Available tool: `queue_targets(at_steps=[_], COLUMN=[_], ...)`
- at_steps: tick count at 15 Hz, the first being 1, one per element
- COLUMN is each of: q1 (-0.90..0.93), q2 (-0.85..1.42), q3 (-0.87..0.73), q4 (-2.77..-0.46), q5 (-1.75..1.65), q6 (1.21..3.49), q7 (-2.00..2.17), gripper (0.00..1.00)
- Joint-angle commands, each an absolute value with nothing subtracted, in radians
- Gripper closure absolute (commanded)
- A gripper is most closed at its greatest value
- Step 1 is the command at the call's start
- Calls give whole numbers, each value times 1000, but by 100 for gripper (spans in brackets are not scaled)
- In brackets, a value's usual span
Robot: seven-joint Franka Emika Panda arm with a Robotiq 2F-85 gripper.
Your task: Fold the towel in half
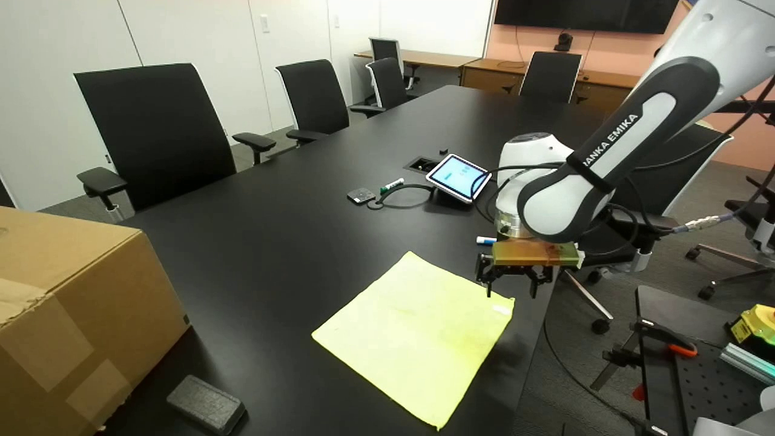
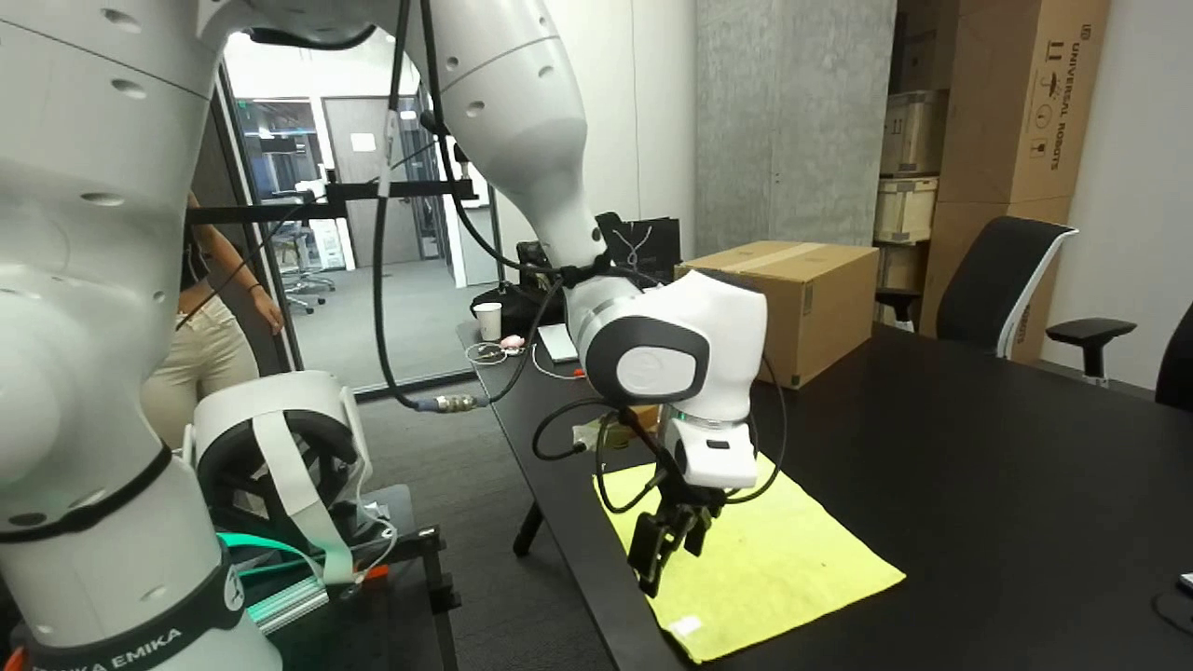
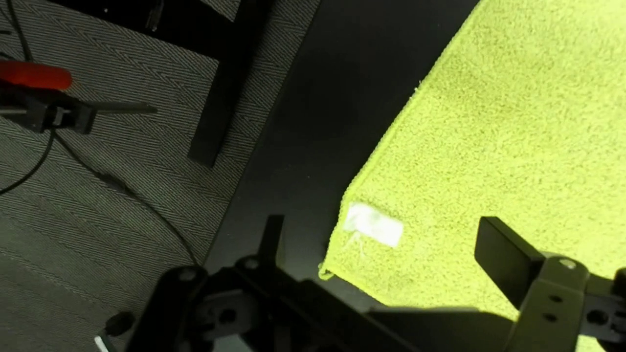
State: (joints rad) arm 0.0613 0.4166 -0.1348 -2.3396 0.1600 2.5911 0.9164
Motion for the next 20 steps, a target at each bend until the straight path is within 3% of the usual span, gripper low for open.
queue_targets(at_steps=[1,20], q1=[95,89], q2=[501,653], q3=[-166,-187], q4=[-2279,-2201], q5=[142,182], q6=[2611,2735], q7=[1021,1065], gripper=[0,0])
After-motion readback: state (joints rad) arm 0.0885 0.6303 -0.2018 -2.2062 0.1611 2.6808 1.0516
